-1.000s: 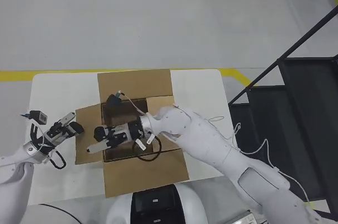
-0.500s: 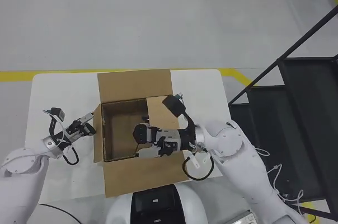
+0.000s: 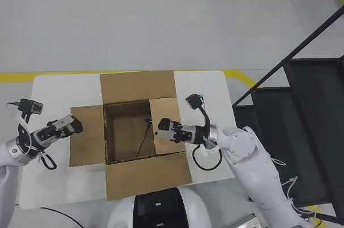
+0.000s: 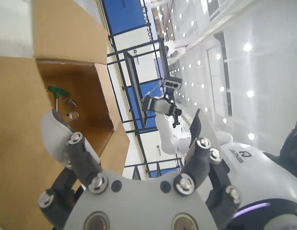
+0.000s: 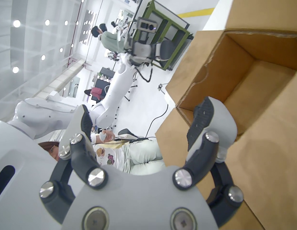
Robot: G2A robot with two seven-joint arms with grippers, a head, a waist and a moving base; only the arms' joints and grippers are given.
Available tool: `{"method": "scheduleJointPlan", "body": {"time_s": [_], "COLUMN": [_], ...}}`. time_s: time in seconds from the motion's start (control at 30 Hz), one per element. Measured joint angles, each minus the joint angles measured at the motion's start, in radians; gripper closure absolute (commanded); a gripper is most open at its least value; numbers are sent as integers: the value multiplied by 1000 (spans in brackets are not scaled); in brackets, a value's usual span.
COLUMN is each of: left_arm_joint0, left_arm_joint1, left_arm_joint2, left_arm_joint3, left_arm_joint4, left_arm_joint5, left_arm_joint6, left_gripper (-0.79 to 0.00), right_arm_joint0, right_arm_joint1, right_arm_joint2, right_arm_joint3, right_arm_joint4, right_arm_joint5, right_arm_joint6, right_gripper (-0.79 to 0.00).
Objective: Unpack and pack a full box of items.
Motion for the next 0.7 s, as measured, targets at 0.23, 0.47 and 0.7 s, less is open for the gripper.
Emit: {"method": "scheduleJointPlan", "body": {"time_s": [0.23,0.47,0.7], "left_arm_joint0": [-86,-294,-482], "left_arm_joint1": [-3,-49,-108], "left_arm_joint2": [146,458,682], "left_arm_joint3": [-126,21,202], "left_arm_joint4": [138,201,290], "left_arm_joint5": [82,28,30], "left_arm_joint6": [-7,78,225], "left_gripper": [-785,-785,-785], "right_arm_joint0": [-121,-215,-249], "right_arm_joint1": [21,34,42], "right_arm_joint2": [123,198,212], "right_arm_joint3": [-55,-86,-99], "right_arm_joint4": [-8,19,24], "right_arm_joint5": [-7,-34,-37], "right_arm_joint6": [-70,-92,-98], "right_gripper": [-785,-785,-785]}}
